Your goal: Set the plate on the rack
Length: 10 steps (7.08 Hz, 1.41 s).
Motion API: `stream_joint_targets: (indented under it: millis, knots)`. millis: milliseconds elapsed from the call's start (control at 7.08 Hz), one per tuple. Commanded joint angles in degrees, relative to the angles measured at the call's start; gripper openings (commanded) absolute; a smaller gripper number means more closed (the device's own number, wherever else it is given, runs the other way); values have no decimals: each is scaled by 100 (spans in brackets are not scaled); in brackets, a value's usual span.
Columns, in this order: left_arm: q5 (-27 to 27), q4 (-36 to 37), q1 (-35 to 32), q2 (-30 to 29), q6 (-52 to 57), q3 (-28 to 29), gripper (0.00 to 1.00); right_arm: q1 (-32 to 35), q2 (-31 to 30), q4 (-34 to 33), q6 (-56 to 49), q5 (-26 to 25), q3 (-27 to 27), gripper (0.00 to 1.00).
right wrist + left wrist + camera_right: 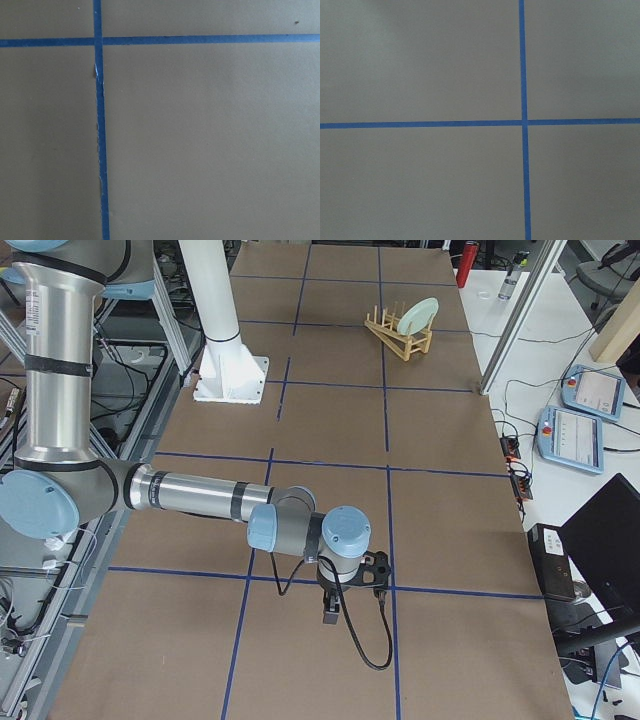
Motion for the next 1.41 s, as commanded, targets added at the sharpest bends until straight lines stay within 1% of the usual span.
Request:
stream_joint_targets:
  millis: [0,1272]
  knots:
    - [-27,59,3,71,204,-8,100,-3,0,0,0,0,0,100]
    - [-18,-11,3,81,213,-114,100,6,0,0,0,0,0,100]
